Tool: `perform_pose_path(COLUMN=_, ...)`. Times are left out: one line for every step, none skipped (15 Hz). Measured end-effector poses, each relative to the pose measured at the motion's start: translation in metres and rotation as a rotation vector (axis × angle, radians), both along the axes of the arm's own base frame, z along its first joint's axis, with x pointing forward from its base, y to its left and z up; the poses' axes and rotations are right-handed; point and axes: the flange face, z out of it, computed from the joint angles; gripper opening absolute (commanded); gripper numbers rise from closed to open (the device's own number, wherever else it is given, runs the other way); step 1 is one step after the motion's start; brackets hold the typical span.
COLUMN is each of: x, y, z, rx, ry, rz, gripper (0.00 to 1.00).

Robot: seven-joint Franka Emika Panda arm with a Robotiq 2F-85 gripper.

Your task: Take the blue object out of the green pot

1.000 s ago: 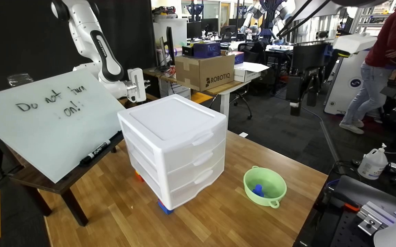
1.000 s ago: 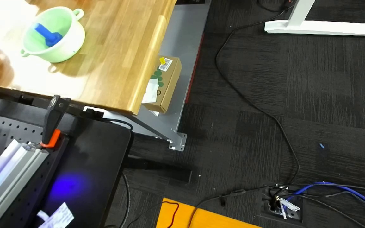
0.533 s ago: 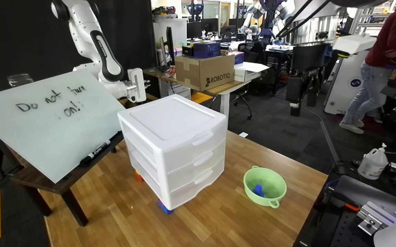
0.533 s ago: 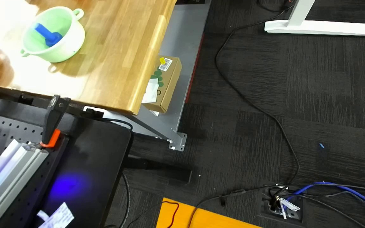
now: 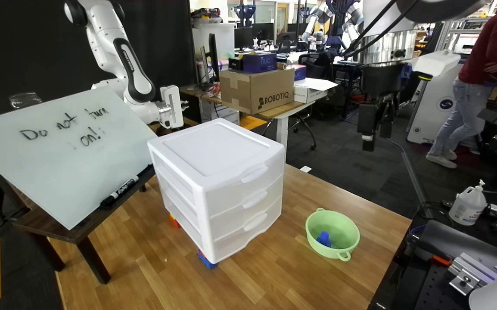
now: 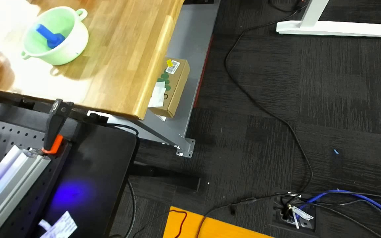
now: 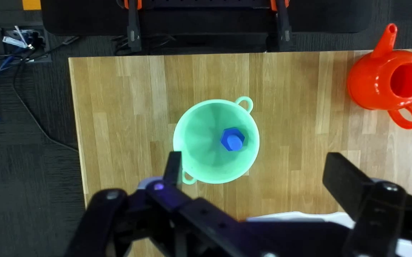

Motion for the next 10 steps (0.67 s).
perform_pose_path(x=0.003, y=-0.002, z=-0.006, rx=-0.002, ry=0.012, rz=0.004, gripper=1.0)
perform_pose_path(x=0.007, y=-0.004, z=-0.014, rx=-0.002, ry=0.028, rz=0.006, gripper=1.0)
perform_pose_path(x=0.01, y=-0.006, z=-0.023, rx=0.0, ry=0.046, rz=0.006, gripper=1.0)
perform_pose_path(x=0.015, y=-0.01, z=-0.033, rx=0.002, ry=0.064, rz=0.003, gripper=1.0)
perform_pose_path(x=0.019, y=-0.013, z=-0.043, rx=0.003, ry=0.085, rz=-0.001, gripper=1.0)
perform_pose_path(x=0.022, y=-0.017, z=-0.052, rx=0.005, ry=0.105, rz=-0.006, gripper=1.0)
perform_pose_path(x=0.026, y=-0.021, z=-0.06, rx=0.006, ry=0.123, rz=-0.013, gripper=1.0)
perform_pose_path(x=0.028, y=-0.022, z=-0.065, rx=0.007, ry=0.137, rz=-0.016, gripper=1.0)
perform_pose_path(x=0.028, y=-0.022, z=-0.066, rx=0.007, ry=0.14, rz=-0.014, gripper=1.0)
perform_pose_path(x=0.028, y=-0.021, z=-0.065, rx=0.007, ry=0.136, rz=-0.013, gripper=1.0)
